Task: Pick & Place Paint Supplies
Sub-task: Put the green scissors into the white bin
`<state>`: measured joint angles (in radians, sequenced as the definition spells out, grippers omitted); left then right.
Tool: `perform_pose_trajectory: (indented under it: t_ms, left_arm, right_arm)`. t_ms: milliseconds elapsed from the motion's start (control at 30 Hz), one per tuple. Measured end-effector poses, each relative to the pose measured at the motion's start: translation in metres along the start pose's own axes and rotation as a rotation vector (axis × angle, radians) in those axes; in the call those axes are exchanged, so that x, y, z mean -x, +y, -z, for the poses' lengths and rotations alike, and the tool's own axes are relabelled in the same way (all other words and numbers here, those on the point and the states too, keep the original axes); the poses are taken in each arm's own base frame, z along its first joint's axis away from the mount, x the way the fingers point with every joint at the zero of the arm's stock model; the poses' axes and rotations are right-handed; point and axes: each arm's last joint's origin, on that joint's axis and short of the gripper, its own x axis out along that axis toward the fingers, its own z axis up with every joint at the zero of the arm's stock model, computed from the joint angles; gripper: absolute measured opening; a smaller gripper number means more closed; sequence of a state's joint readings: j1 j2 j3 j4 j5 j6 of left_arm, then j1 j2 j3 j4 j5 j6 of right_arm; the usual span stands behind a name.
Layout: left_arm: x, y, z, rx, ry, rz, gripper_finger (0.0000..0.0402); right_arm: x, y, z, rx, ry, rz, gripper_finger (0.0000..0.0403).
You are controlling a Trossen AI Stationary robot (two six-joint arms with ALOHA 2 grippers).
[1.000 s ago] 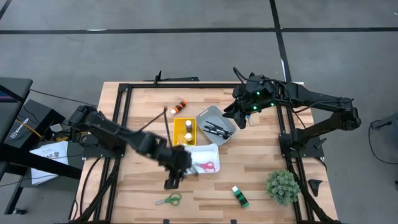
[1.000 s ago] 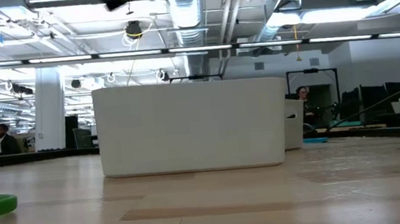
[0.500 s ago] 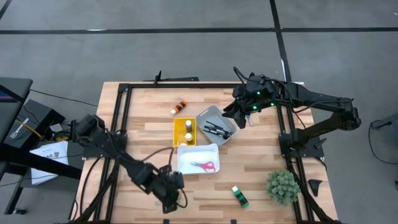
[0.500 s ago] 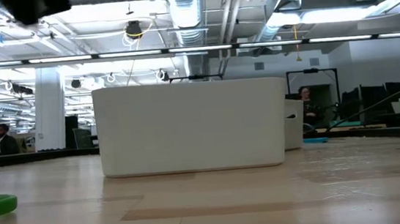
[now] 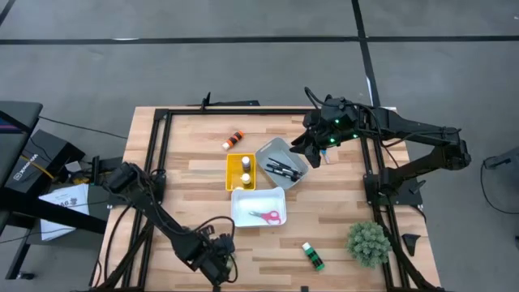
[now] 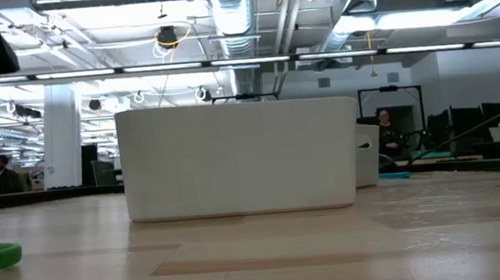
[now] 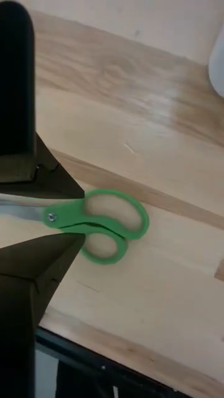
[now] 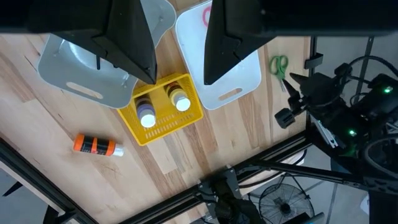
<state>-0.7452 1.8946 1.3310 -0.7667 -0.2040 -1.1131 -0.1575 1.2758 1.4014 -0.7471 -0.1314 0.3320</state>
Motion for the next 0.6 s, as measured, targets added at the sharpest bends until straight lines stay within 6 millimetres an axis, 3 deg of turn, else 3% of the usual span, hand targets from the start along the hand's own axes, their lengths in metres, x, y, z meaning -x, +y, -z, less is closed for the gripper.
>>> perform_pose_trajectory:
  t_ms: [333, 600]
  left_arm:
    - [-0.021, 0.015, 0.007, 0.074, 0.007, -0.024, 0.0092]
    - [-0.028, 0.015, 0.010, 0.086, 0.010, 0.032, 0.0092]
  right_arm:
    - [0.000, 0.000, 0.000, 0.003, 0.000, 0.001, 0.0129]
    - [0.000, 0.000, 0.000, 0.003, 0.000, 0.001, 0.0129]
